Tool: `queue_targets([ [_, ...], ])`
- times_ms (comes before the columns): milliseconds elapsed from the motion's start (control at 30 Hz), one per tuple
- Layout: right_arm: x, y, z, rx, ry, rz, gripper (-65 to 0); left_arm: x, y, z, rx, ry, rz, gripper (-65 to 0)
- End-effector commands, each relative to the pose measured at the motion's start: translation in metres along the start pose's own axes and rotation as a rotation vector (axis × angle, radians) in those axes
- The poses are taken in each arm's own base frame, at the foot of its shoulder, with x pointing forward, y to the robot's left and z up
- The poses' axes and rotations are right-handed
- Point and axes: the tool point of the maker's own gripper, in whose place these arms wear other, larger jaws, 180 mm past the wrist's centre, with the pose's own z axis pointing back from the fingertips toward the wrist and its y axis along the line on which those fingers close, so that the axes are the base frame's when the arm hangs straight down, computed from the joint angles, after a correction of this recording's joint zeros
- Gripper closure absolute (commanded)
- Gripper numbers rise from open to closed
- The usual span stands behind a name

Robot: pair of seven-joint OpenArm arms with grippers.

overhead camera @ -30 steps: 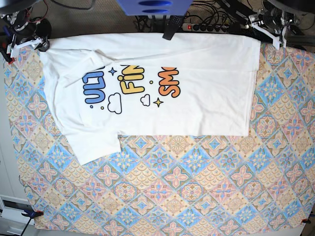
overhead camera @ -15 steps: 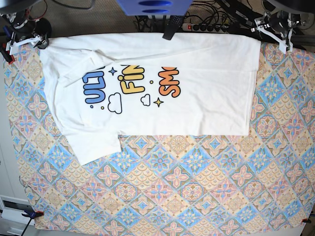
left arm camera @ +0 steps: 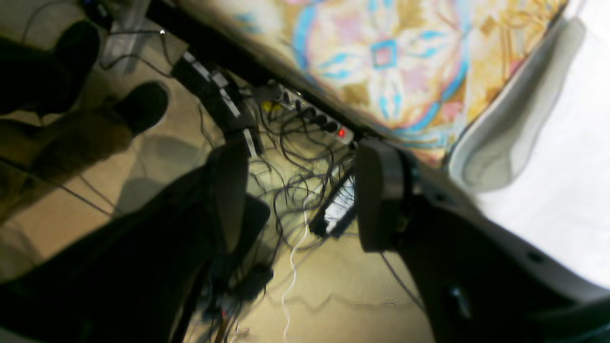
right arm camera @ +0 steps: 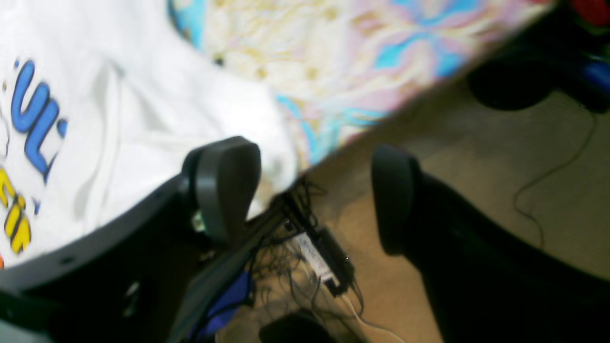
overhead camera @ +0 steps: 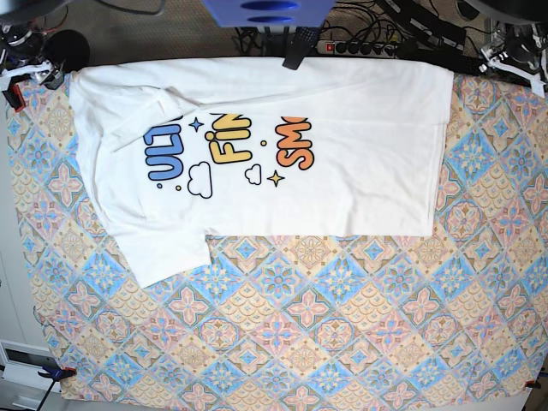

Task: Fold the T-shirt properly
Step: 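Open both grippers and raise them off the shirt, then move both grippers to the shirt's side edges and grasp them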

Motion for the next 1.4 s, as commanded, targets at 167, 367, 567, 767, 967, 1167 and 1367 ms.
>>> queue_targets([
  [167, 0.034, 0.007, 0.012, 0.007, -0.089, 0.060, -39.3, 0.083, -0.047, 0.027, -0.085, -0.240, -0.084, -35.2],
  [367, 0.072, 0.052, 0.021, 0.037, -0.177, 0.231, -39.3, 0.133, -0.110, 0.028, -0.214, -0.327, -0.109, -35.1],
  [567, 0.082, 0.103, -0.001, 0.045, -0.163, 0.429, -39.3, 0.176, -0.158, 0.015, -0.281, -0.334, -0.115, -35.1],
  [767, 0.087, 0.146, -0.018, 0.116, -0.162, 0.506, -39.3, 0.203, -0.197, -0.006, -0.329, -0.315, -0.122, -35.1],
  [967, 0.096, 0.177, -0.025, 0.171, -0.184, 0.548, -39.3, 0.209, -0.227, -0.043, -0.375, -0.233, -0.071, -35.1],
  [1167, 0.093, 0.188, -0.037, 0.132, -0.154, 0.643, -39.3, 0.197, -0.249, -0.075, -0.370, -0.230, -0.110, -35.1],
  [1367, 0.091, 0.189, -0.038, 0.131, -0.150, 0.652, -39.3, 0.176, -0.248, -0.101, -0.344, -0.206, -0.120, -35.1],
])
